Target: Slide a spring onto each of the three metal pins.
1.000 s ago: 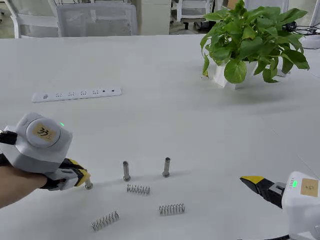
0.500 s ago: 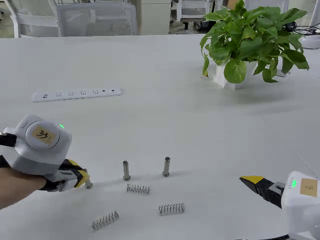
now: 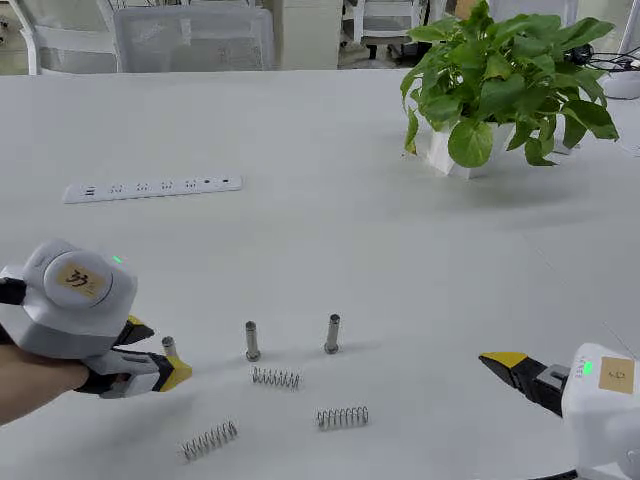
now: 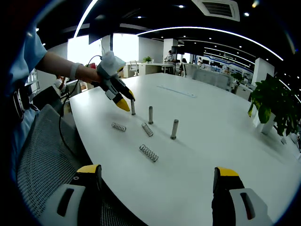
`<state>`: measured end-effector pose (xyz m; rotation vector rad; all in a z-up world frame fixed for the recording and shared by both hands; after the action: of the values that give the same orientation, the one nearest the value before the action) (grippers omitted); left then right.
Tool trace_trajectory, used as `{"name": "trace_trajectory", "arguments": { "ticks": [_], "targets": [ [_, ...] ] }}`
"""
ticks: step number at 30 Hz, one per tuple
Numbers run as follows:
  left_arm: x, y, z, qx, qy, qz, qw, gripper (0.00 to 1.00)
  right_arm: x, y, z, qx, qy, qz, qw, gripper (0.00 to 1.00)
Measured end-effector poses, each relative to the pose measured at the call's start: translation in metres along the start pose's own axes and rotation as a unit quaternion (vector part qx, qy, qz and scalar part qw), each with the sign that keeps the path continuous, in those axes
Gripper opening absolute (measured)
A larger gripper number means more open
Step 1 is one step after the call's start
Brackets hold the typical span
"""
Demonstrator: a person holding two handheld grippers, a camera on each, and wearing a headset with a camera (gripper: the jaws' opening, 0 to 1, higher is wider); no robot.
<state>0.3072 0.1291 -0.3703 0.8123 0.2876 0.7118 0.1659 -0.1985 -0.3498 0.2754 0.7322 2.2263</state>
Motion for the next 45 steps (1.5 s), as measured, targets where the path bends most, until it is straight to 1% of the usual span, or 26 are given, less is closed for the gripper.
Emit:
{"name": "trace_trajectory", "arguments": {
  "ticks": [2,3,5,7,10,12,13,14,15,16,18,21,22,27,28,29,30,31,33,34,35,36,38,39,43,45],
  "targets": [
    [0.001,0.001,-0.002,-0.005,0.007,0.003,1.0,0.54,0.0,0.0,0.0,0.002,-0.001,0.0,1.0,0.99],
    [0.001,0.001,-0.003,-0.011,0.02,0.001,0.9997,0.58,0.0,0.0,0.0,0.002,0.0,0.0,1.0,0.99],
    [0.001,0.002,-0.005,-0.019,0.034,-0.004,0.9992,0.67,0.0,-0.001,0.0,0.002,0.0,0.0,1.0,0.99],
    [0.001,0.004,-0.007,-0.03,0.05,-0.008,0.9982,0.73,0.0,-0.001,0.0,0.003,0.001,0.0,1.0,0.99],
    [0.0,0.007,-0.01,-0.057,0.077,-0.021,0.9951,0.86,-0.001,-0.001,0.0,0.004,0.001,0.001,1.0,0.99],
    [-0.001,0.009,-0.012,-0.065,0.077,-0.021,0.9947,0.95,-0.001,-0.001,0.0,0.005,0.002,0.001,1.0,0.99],
    [-0.002,0.01,-0.013,-0.075,0.073,-0.024,0.9942,0.97,-0.001,-0.001,0.0,0.006,0.004,0.002,1.0,0.99],
    [-0.003,0.012,-0.014,-0.08,0.071,-0.021,0.9941,0.99,-0.001,-0.002,0.0,0.007,0.005,0.002,1.0,0.99],
    [-0.004,0.013,-0.016,-0.079,0.07,-0.023,0.9941,0.99,-0.001,-0.002,0.0,0.007,0.005,0.002,1.0,0.99],
    [-0.005,0.015,-0.017,-0.086,0.07,-0.028,0.9934,0.99,0.0,-0.002,0.0,0.007,0.006,0.002,1.0,0.99],
    [-0.008,0.018,-0.019,-0.093,0.067,-0.035,0.9928,0.99,0.0,-0.002,0.001,0.007,0.007,0.002,1.0,0.99],
    [-0.011,0.022,-0.021,-0.11,0.052,-0.042,0.9917,0.99,-0.001,-0.003,0.002,0.006,0.008,0.002,0.9999,0.99],
    [-0.013,0.023,-0.023,-0.111,0.051,-0.043,0.9916,0.99,-0.001,-0.003,0.002,0.007,0.008,0.002,0.9999,0.99],
    [-0.023,0.031,-0.025,-0.139,0.039,-0.05,0.9883,0.99,-0.002,-0.004,0.003,0.007,0.01,0.003,0.9999,0.99],
    [-0.024,0.032,-0.026,-0.143,0.036,-0.047,0.988,0.99,-0.003,-0.004,0.003,0.007,0.01,0.003,0.9999,0.99],
    [-0.025,0.033,-0.027,-0.141,0.034,-0.043,0.9885,0.99,-0.003,-0.004,0.003,0.007,0.01,0.003,0.9999,0.99],
    [-0.028,0.034,-0.029,-0.144,0.033,-0.044,0.9881,0.99,-0.003,-0.005,0.003,0.008,0.01,0.004,0.9999,0.99],
    [-0.03,0.035,-0.029,-0.155,0.032,-0.047,0.9863,0.99,-0.003,-0.005,0.002,0.009,0.01,0.004,0.9999,0.99],
    [-0.033,0.036,-0.033,-0.155,0.041,-0.05,0.9857,0.99,-0.004,-0.005,0.002,0.01,0.012,0.005,0.9999,0.99],
    [-0.034,0.036,-0.035,-0.15,0.041,-0.049,0.9866,0.99,-0.004,-0.005,0.003,0.011,0.013,0.006,0.9998,0.99],
    [-0.035,0.036,-0.037,-0.15,0.041,-0.05,0.9865,0.98,-0.004,-0.005,0.003,0.011,0.013,0.006,0.9998,0.99],
    [-0.038,0.037,-0.04,-0.155,0.041,-0.051,0.9857,0.98,-0.005,-0.005,0.004,0.011,0.014,0.006,0.9998,0.99],
    [-0.04,0.037,-0.044,-0.151,0.045,-0.052,0.9861,0.97,-0.005,-0.005,0.004,0.011,0.015,0.008,0.9998,0.99],
    [-0.041,0.038,-0.046,-0.154,0.046,-0.052,0.9857,0.96,-0.005,-0.006,0.004,0.012,0.016,0.01,0.9997,0.99],
    [-0.044,0.04,-0.054,-0.151,0.052,-0.046,0.9861,0.95,-0.006,-0.007,0.006,0.017,0.022,0.015,0.9995,0.99],
    [-0.045,0.04,-0.057,-0.153,0.057,-0.046,0.9854,0.94,-0.005,-0.008,0.007,0.018,0.025,0.017,0.9994,0.99]
  ]
}}
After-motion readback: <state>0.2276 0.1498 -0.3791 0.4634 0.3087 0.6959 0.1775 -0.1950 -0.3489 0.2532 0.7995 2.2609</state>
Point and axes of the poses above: the centre of the closed fingertips' face, and the gripper's own axes: y roughly backward along the fingers, x roughly to its left, z roughly out of its top, the point moved 9 cm from there along y, roughly backward along the fingers, and after that the axes turned 1 degree about -x, right-handed, at the moved point
